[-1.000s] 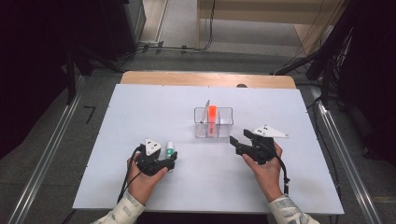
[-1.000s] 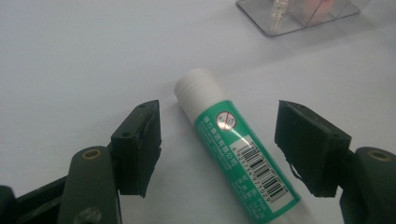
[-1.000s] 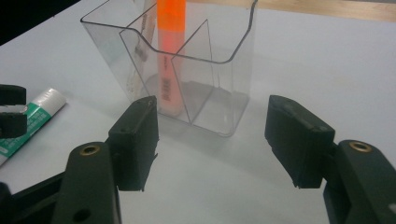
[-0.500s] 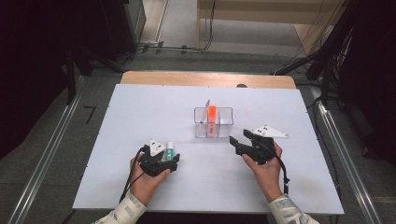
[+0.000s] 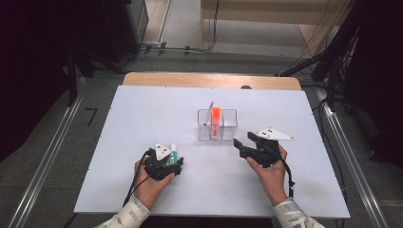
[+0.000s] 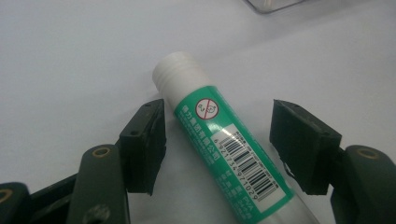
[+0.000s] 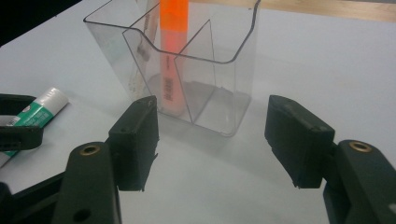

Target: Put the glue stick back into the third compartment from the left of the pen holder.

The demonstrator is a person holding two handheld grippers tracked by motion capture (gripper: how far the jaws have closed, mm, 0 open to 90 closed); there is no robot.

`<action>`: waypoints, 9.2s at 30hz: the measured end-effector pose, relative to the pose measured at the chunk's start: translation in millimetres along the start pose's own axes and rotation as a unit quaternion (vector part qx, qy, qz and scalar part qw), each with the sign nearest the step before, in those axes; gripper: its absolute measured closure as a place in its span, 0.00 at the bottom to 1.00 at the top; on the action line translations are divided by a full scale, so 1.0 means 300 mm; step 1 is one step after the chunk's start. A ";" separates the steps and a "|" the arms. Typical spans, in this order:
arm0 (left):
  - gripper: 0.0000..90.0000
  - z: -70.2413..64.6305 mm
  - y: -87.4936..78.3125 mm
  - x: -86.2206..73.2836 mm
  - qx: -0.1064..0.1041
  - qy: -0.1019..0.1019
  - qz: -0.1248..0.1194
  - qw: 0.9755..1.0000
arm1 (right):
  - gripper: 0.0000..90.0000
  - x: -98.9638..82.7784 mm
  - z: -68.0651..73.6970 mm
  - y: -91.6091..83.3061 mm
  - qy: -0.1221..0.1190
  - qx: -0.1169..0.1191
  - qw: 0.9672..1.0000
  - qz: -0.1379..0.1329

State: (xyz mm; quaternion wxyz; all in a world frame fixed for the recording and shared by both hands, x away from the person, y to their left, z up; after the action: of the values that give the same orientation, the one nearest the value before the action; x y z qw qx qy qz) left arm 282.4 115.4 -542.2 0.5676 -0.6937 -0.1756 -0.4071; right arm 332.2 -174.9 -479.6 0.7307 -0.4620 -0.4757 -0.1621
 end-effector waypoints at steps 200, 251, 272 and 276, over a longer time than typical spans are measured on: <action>0.73 -0.319 0.110 0.537 -0.157 0.001 -0.154 0.975 | 0.27 -0.094 -0.118 -0.069 -0.012 -0.027 0.997 0.065; 0.54 -0.330 0.164 0.537 -0.116 0.020 -0.139 0.983 | 0.27 -0.099 -0.124 -0.068 -0.011 -0.030 0.997 0.069; 0.34 -0.159 -0.019 0.357 -0.103 -0.001 -0.142 0.985 | 0.26 -0.102 -0.160 -0.097 0.001 -0.051 0.997 0.063; 0.33 -0.073 -0.060 0.285 -0.081 -0.014 -0.137 0.987 | 0.26 -0.110 -0.184 -0.115 0.006 -0.060 0.996 0.062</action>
State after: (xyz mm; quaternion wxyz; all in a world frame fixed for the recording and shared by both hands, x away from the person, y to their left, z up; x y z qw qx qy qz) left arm 313.7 81.7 -464.7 0.4460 -0.7122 -0.2438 -0.4843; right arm 322.6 -245.4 -496.1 0.7133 -0.5329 -0.4307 -0.1476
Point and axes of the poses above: each handheld gripper's, and its own axes: y roughly forward along the jaws, x roughly out of its top, z roughly to its left, the point moved 4 cm from there along y, roughly forward along the jaws
